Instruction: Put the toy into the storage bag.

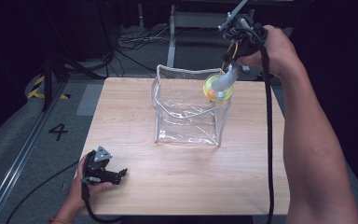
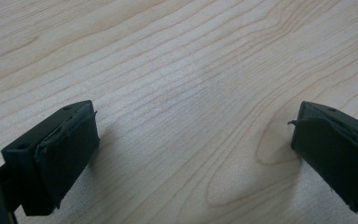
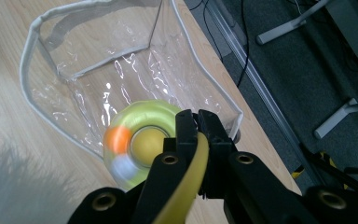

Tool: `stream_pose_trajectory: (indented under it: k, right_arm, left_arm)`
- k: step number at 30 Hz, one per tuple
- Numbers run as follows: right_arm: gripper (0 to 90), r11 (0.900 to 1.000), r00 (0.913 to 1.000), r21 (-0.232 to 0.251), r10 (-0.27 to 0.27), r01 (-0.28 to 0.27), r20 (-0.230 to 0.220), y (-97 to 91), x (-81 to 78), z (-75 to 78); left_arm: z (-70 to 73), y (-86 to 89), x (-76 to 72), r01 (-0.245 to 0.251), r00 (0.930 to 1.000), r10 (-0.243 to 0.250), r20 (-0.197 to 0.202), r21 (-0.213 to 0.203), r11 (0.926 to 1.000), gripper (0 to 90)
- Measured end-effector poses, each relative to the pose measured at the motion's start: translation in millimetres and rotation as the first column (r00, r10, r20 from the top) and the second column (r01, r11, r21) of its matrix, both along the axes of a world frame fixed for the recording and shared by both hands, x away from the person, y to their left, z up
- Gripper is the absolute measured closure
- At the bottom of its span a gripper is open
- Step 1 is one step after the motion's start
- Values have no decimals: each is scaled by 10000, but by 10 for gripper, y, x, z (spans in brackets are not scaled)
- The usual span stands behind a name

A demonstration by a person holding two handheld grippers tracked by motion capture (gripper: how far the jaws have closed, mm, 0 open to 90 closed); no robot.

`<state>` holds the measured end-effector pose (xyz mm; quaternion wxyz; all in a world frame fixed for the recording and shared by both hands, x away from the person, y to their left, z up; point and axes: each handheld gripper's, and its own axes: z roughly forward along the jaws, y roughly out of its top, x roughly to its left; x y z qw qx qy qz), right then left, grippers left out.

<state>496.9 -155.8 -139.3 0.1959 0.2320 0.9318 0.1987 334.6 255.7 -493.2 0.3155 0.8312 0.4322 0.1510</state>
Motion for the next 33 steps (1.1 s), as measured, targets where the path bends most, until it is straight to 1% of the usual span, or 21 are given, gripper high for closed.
stream_pose_trajectory:
  k: [2, 3, 7, 9, 11, 15, 17, 22, 23, 25, 27, 33]
  right_arm:
    - [885, 10000, 10000, 8, 55, -55, -47, 57, 42, -51]
    - [885, 10000, 10000, 8, 55, -55, -47, 57, 42, -51]
    - [885, 9998, 9995, -55, 168, -169, -268, 127, 96, -145]
    - [885, 9997, 9988, -142, 197, -203, -450, 156, 127, -214]
    - [885, 9995, 9985, -152, 275, -283, -481, 178, 153, -269]
    - [885, 9991, 9969, -295, 266, -288, -736, 234, 190, -405]
    - [885, 9987, 9956, -333, 352, -382, -871, 256, 202, -471]
    - [885, 9981, 9928, -468, 335, -391, -1153, 257, 224, -642]
    - [885, 9982, 9922, -432, 357, -411, -1192, 250, 224, -668]
    - [885, 9981, 9902, -419, 389, -449, -1339, 234, 223, -738]
    - [885, 9975, 9882, -504, 415, -494, -1475, 221, 220, -803]
    - [883, 9966, 9855, -663, 371, -487, -1656, 185, 204, -983]
  left_arm:
    - [0, 0, 1, 6, 10000, -6, -2, 0, 10000, 10]
    - [0, 0, 1, 6, 10000, -6, -2, 0, 10000, 10]
    - [0, 0, 1, 4, 10000, -4, 1, -1, 10000, 10]
    - [0, -1, 0, -4, 10000, 4, 1, -16, 10000, 10]
    - [-1, -2, 0, -3, 10000, 3, 0, -20, 10000, 10]
    - [-2, -3, 0, -13, 10000, 13, 6, -34, 10000, 10]
    - [-1, -1, 1, -1, 10000, 1, 8, -10, 10000, 10]
    - [-1, -1, 1, 1, 10000, -1, 9, -7, 10000, 10]
    - [-1, -1, 1, 1, 10000, -1, 11, -8, 10000, 10]
    - [-2, -1, 1, 0, 10000, 1, 16, -7, 10000, 10]
    - [-2, -1, 1, -1, 10000, 1, 16, -10, 10000, 10]
    - [-2, -2, 0, -4, 10000, 4, 14, -17, 10000, 10]
